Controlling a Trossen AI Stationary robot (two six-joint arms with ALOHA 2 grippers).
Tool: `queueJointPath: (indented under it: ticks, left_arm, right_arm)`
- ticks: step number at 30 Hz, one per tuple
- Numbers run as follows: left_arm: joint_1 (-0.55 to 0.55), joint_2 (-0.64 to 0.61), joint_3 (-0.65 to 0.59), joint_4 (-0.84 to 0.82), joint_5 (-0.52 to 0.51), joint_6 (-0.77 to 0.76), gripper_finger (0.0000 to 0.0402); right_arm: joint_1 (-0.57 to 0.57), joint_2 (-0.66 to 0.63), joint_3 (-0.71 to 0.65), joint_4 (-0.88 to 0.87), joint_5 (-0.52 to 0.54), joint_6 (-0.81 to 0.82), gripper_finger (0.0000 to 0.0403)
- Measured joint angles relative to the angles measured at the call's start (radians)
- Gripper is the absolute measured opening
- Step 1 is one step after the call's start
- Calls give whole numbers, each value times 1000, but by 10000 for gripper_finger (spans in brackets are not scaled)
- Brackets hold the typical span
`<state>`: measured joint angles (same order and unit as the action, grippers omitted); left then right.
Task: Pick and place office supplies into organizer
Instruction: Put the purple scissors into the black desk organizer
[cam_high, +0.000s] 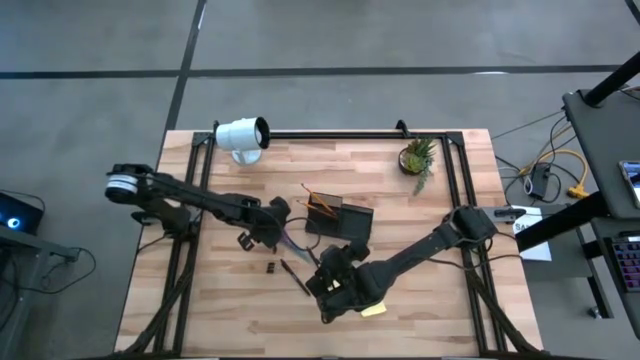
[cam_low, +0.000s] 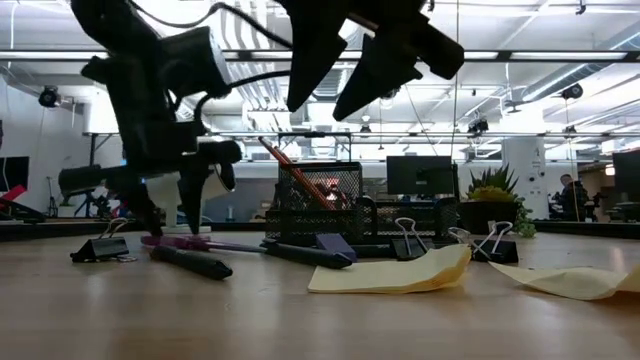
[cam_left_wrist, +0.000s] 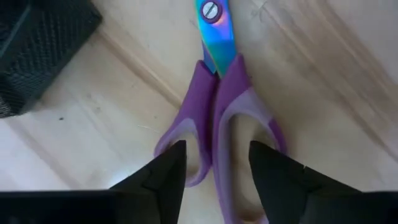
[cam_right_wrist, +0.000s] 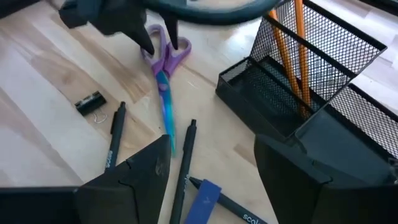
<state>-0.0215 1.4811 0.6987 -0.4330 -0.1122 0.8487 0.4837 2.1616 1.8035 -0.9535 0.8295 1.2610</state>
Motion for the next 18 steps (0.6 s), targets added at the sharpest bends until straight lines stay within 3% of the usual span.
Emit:
queueJointPath:
  ticks: [10,18]
  left_arm:
    - [83,106,56,-33,89,6,62]
    - [80,155,65,-37,83,-3,51]
  right_arm:
    - [0,0,-9,1,1,-4,221]
    - [1,0,-17,2,1,-3,221]
